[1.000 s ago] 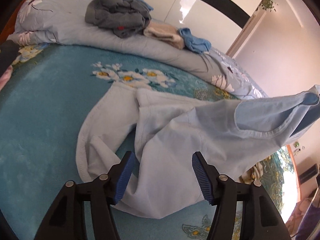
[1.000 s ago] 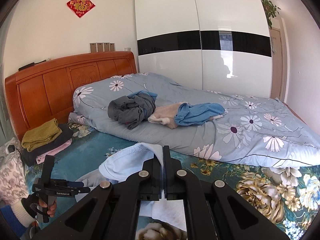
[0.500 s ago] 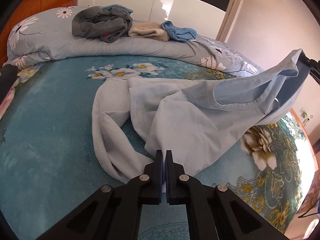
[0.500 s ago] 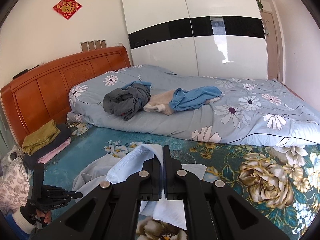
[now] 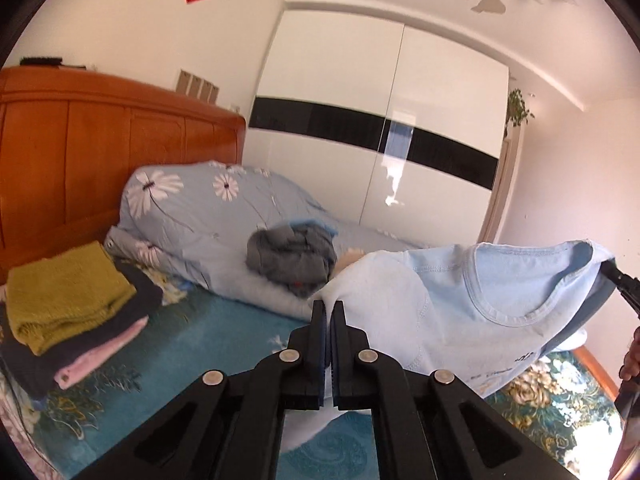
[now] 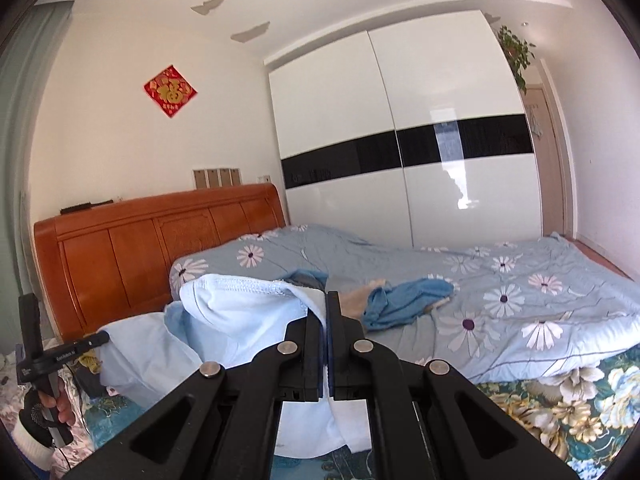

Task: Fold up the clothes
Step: 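Lift the sweatshirt with both grippers and shake it out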

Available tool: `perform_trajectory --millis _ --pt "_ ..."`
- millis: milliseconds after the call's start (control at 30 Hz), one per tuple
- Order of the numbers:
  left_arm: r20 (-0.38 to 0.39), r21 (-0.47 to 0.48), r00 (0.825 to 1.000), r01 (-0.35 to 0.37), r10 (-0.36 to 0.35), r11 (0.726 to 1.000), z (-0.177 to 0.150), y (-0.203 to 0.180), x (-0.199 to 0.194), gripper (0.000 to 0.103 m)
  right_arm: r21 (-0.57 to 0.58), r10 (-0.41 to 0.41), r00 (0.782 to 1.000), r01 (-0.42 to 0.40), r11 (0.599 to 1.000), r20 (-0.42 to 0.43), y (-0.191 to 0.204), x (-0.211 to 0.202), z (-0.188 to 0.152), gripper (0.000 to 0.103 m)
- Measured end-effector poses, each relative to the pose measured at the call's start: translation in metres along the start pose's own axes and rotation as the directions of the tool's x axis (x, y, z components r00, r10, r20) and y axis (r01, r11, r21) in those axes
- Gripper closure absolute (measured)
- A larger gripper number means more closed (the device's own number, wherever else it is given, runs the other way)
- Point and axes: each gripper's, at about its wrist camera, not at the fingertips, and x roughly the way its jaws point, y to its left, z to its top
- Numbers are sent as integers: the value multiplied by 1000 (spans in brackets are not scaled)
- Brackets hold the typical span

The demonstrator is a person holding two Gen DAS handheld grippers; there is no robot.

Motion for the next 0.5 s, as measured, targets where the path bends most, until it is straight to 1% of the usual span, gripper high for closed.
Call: perform_trajectory --millis 100,200,267,333,400,433,500 --pt "89 12 996 3 -4 1000 23 -6 -46 101 -23 32 998 -31 999 58 7 -29 14 102" --pt "174 51 985 -8 -1 999 47 -13 -88 101 -56 46 993 -40 998 110 14 -49 29 102" --pt "209 73 978 -9 -6 997 64 -16 -106 101 -79 57 988 -46 996 144 18 -61 39 102" --pt "219 96 976 -27 6 995 77 -17 -110 101 -98 60 984 -44 994 165 22 -68 47 102" --pt "207 103 978 -45 23 994 83 -15 -102 101 -101 52 988 -37 994 145 21 -55 48 102" --pt "190 97 981 -47 28 994 83 -12 -93 101 -99 48 991 -35 994 125 20 -45 46 102" --pt "121 84 992 -57 46 995 67 -4 -60 101 -90 34 997 -28 996 66 15 -18 34 102"
